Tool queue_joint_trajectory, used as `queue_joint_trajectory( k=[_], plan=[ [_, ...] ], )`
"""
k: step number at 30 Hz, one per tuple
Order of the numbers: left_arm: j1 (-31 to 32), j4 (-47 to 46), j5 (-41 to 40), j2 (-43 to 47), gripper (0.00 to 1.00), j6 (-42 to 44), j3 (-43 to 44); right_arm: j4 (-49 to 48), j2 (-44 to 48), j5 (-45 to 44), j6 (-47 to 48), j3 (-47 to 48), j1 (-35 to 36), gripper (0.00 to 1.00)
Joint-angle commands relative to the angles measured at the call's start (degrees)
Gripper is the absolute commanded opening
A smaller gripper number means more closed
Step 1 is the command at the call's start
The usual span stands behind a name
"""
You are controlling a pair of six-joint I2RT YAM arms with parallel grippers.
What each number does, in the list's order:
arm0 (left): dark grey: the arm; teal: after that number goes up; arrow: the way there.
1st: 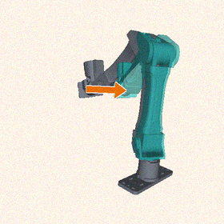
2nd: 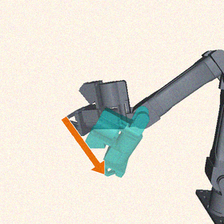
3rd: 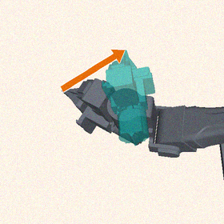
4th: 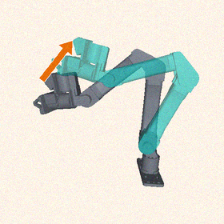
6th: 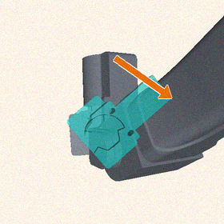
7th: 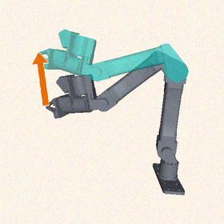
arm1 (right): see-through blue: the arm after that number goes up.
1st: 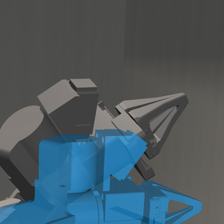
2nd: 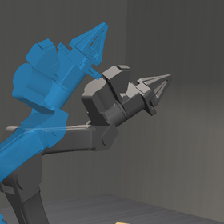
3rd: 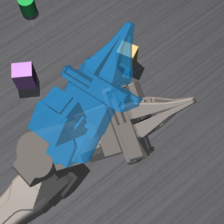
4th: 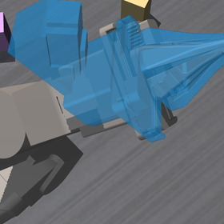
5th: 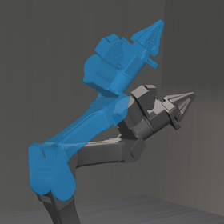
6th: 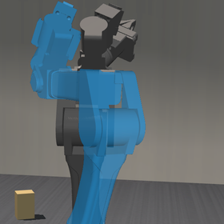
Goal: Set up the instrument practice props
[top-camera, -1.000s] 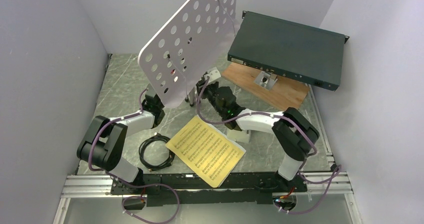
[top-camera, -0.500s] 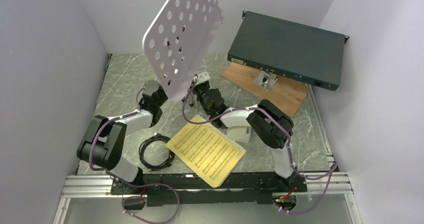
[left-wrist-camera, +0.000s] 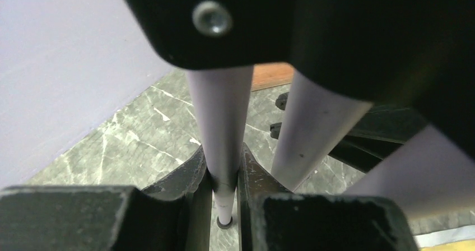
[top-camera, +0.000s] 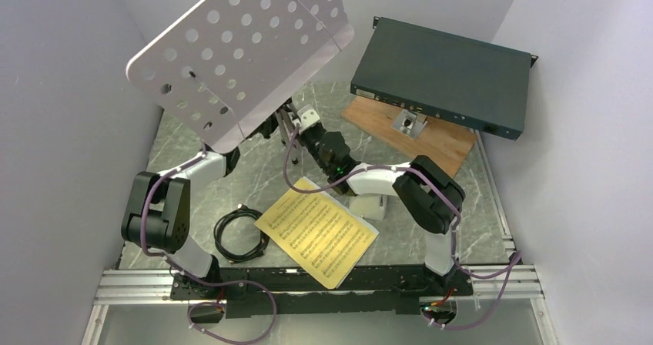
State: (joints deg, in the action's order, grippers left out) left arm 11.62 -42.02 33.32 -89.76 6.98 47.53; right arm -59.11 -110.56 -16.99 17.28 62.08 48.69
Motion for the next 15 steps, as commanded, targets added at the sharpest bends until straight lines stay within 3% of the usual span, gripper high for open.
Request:
queue_joint_trajectory(
  k=[1, 6, 11, 15],
  plan=[
    [-10.54, 8.24, -10.71, -1.69, 0.0, 4.85, 11.34, 12.06, 3.69, -8.56, -5.15, -2.5, -5.83, 0.0],
    [-11.35, 17.21, -8.35, -2.14, 0.0, 6.22, 19.34, 24.03, 4.24, -6.12, -14.09, 4.93, -6.67, 0.0],
    [-14.13, 19.85, -5.15, -3.39, 0.0, 7.88, 22.7, 29.22, 4.54, -7.6, -16.16, 7.65, -6.7, 0.0],
    [-16.69, 12.49, 3.32, -5.92, 0.0, 5.93, 19.38, 28.02, 1.94, -6.51, -13.2, 7.75, -6.3, 0.0]
  ],
)
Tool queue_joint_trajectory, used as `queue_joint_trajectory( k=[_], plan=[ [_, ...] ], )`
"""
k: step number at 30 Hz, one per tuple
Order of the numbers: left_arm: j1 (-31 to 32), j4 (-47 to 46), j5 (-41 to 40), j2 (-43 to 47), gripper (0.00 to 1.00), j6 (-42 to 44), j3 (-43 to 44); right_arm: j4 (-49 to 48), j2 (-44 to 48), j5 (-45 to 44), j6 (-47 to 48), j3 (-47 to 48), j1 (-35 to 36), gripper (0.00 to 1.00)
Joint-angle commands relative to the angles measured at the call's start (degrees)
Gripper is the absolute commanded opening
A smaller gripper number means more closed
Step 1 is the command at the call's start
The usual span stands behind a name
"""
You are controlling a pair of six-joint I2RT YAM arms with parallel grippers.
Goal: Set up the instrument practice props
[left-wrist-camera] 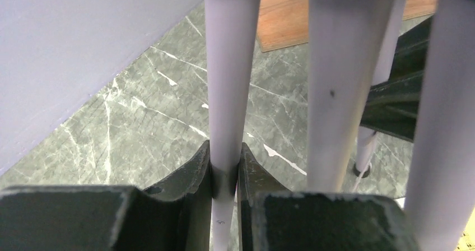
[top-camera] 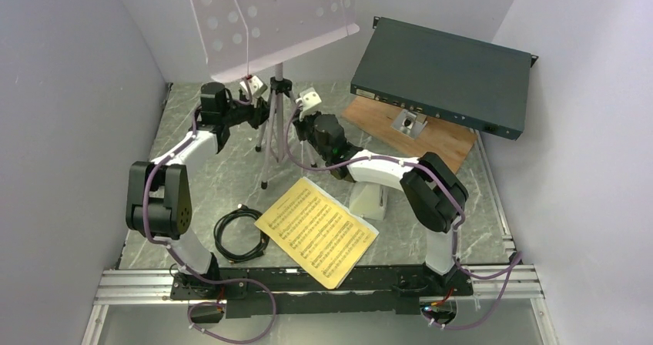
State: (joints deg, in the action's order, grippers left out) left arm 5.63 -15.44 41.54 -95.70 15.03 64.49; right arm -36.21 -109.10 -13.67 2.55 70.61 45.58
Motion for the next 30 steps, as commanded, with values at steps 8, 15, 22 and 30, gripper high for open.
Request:
queue_joint_trajectory(
  k=[8, 15, 22, 30],
  plan=[
    [-11.82, -25.22, -7.53, 0.21, 0.0, -3.75, -12.36, 1.67, -1.41, -14.14, 7.22, -6.68, -0.6, 0.0],
    [-14.45, -30.08, -6.49, -0.46, 0.0, -4.38, -15.34, -4.09, 0.95, -14.18, 14.55, -14.19, 0.99, 0.0],
    [-14.59, -45.11, -9.19, -2.61, 0.0, -9.22, -22.99, -10.84, -2.76, -16.31, 22.2, -15.28, 5.01, 0.0],
    [-13.19, -51.11, -11.51, -3.3, 0.0, -13.59, -24.23, -16.15, -4.22, -17.1, 27.76, -14.48, 6.54, 0.0]
  ],
)
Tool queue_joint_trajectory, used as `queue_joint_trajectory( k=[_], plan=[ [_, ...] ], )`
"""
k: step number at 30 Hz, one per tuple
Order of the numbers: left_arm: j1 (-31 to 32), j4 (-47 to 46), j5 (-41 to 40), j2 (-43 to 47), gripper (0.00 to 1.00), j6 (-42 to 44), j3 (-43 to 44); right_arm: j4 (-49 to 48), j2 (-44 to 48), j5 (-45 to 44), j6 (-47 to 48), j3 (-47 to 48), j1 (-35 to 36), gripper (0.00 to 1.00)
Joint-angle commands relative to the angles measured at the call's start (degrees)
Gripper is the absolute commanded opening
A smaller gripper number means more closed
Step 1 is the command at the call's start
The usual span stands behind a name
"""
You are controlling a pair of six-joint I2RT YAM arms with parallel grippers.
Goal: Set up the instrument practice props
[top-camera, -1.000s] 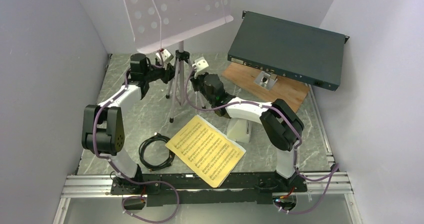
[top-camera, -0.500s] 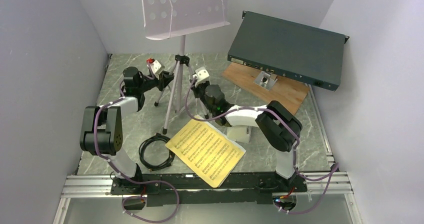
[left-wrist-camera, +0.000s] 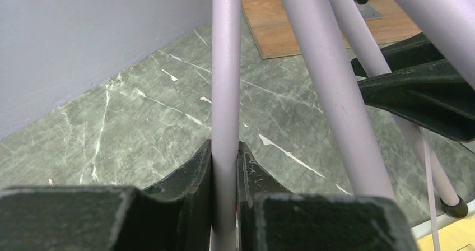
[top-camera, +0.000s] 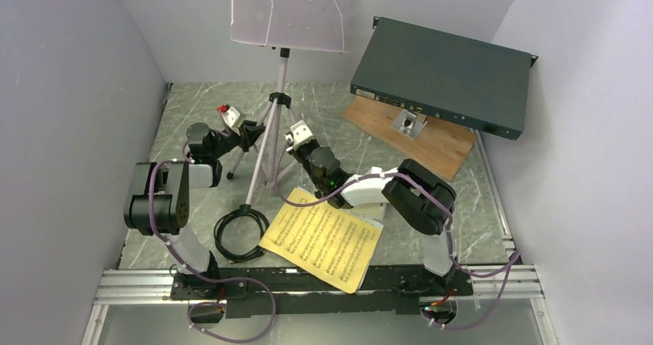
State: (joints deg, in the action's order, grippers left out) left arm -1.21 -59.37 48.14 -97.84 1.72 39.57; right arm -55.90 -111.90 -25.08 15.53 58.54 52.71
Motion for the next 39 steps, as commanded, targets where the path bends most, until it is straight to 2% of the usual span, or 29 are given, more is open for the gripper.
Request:
queue_joint_trajectory(
  k=[1, 4, 5, 7, 8, 11, 14, 16, 19, 23, 25, 28, 29, 32, 36, 39],
  plan=[
    [-6.32, -6.45, -17.67, -1.02, 0.0, -0.33, 0.95, 3.16, -1.93, -5.82, 15.29, -2.0, -0.59, 0.0],
    [-6.34, -4.05, -16.54, -0.12, 0.01, -3.44, 2.18, 2.31, -3.22, -5.24, 16.39, -0.98, -0.68, 0.0],
    [-6.34, -2.08, -15.75, 0.5, 0.1, -5.32, 3.2, 1.77, -3.5, -4.91, 16.97, -0.79, -0.68, 0.0],
    [-6.33, 5.34, -14.78, 2.1, 0.38, -9.42, 7.07, 1.25, -4.2, -4.36, 18.17, -0.04, -0.68, 0.0],
    [-6.34, 9.87, -14.86, 3.04, 0.47, -11.17, 9.17, 0.88, -4.59, -4.08, 18.8, 0.25, -0.68, 0.0],
    [-7.0, 14.03, -13.98, 5.78, 0.62, -15.47, 12.16, -0.18, -5.39, -3.5, 21.02, 1.05, -0.68, 0.0],
    [-8.15, 22.88, -14.25, 7.48, 0.66, -20.2, 18.07, -0.98, -5.84, -3.01, 22.61, 1.24, -0.75, 0.0],
    [-8.19, 25.29, -13.13, 6.63, 0.67, -23.46, 22.45, -1.52, -5.72, -2.49, 23.21, 0.81, -0.76, 0.0],
    [-8.11, 20.48, -11.85, 4.91, 0.73, -31.53, 25.89, -1.36, -5.41, -2.0, 22.97, 0.57, -0.76, 0.0],
    [-6.71, 15.53, -11.47, -0.64, 0.77, -37.45, 32.08, -1.46, -5.46, -1.99, 22.93, 0.76, -0.69, 0.0],
    [-4.58, 14.2, -10.53, -4.76, 0.83, -39.36, 36.75, -1.76, -5.45, -1.91, 23.21, 0.78, -0.68, 0.0],
    [0.32, 11.52, -7.0, -10.76, 0.98, -39.38, 42.59, -2.05, -5.37, -1.85, 23.15, 0.44, -0.68, 0.0],
    [2.17, 11.45, -6.56, -12.51, 0.99, -38.65, 43.55, -2.17, -5.25, -1.89, 23.14, 0.39, -0.68, 0.0],
    [5.96, 17.45, -7.4, -17.87, 0.99, -33.56, 46.96, -2.73, -4.6, -1.64, 22.56, -0.3, -0.6, 0.0],
    [8.53, 14.5, -5.24, -23.46, 0.99, -33.73, 51.13, -2.58, -4.26, -1.37, 22.8, -0.47, -0.5, 0.0],
    [9.76, 14.38, -4.81, -26.47, 0.85, -32.84, 55.55, -2.29, -4.57, -1.44, 23.5, -0.1, -0.33, 0.0]
  ],
)
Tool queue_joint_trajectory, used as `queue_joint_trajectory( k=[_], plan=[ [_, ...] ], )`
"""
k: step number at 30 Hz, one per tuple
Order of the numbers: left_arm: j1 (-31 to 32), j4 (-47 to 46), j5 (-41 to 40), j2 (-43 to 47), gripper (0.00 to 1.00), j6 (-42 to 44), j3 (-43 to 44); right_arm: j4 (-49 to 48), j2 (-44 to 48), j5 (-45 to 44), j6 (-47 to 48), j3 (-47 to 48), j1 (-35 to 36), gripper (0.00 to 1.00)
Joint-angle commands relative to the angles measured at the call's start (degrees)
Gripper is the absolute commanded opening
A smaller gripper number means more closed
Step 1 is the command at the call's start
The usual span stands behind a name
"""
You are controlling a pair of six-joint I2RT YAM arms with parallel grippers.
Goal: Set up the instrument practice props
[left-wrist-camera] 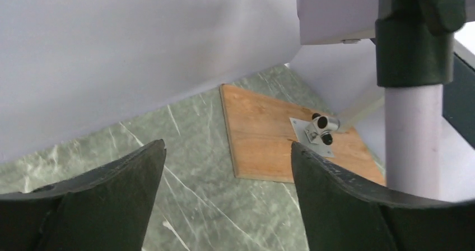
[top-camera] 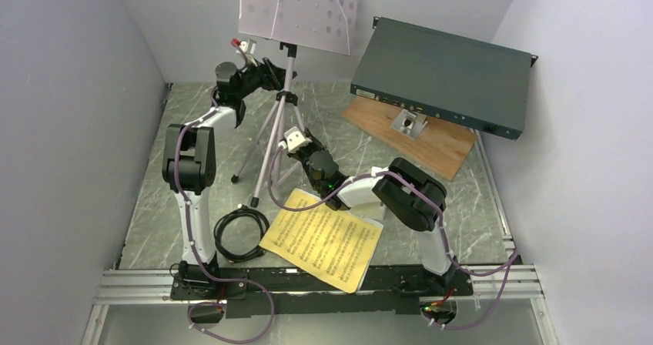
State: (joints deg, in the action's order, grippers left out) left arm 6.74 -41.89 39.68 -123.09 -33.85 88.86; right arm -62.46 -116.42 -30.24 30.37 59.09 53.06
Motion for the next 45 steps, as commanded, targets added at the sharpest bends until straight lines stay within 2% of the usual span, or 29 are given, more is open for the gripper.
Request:
queue_joint_trajectory(
  k=[1, 3, 6, 8, 11, 15, 18, 23, 33, 36, 40, 45],
  plan=[
    [2.19, -4.86, 3.85, -1.77, 0.81, 1.64, 6.7, 3.9, -0.1, 3.51, 8.96, -0.75, -0.55, 0.0],
    [2.33, -10.61, 5.46, -2.75, 0.78, -2.63, 6.95, 3.88, 0.11, 3.31, 8.56, -1.05, -0.49, 0.0],
    [2.22, -13.3, 3.47, -0.69, 0.82, -2.93, 3.23, 3.52, 0.71, 3.03, 8.13, -2.15, -0.5, 0.0],
    [2.18, -11.77, 2.57, 1.55, 0.82, -2.29, 0.98, 3.17, 0.84, 2.87, 8.0, -2.87, -0.5, 0.0],
    [0.55, -7.95, -4.3, 7.49, 0.88, -1.66, -5.11, 2.96, 1.08, 2.86, 7.69, -3.43, -0.5, 0.0],
    [-2.24, 1.59, -10.97, 15.08, 0.9, 0.43, -8.34, 3.21, 0.79, 3.12, 7.88, -2.96, -0.59, 0.0],
    [-3.64, 0.1, -7.37, 18.1, 0.92, -2.68, -9.59, 3.15, 0.41, 3.12, 8.12, -2.75, -0.55, 0.0],
    [-1.69, -2.71, 2.01, 15.99, 0.92, -4.78, -7.34, 3.17, 0.3, 3.17, 8.37, -2.33, -0.57, 0.0],
    [3.17, 3.31, -0.64, 10.43, 0.9, 1.2, -2.42, 3.46, 1.46, 3.17, 8.32, -3.04, -0.5, 0.0],
    [4.12, 2.48, 0.24, 7.81, 0.82, 1.65, 0.29, 3.44, 1.38, 3.09, 8.52, -3.01, -0.42, 0.0],
    [4.24, -1.9, 1.56, 6.23, 0.51, 1.76, 2.24, 3.0, 1.29, 2.7, 9.42, -3.39, 0.05, 0.0],
    [4.31, -5.74, 5.16, 6.99, 0.18, 2.01, 3.41, 1.6, 0.72, 1.67, 10.67, -4.26, 0.94, 0.0]
  ],
)
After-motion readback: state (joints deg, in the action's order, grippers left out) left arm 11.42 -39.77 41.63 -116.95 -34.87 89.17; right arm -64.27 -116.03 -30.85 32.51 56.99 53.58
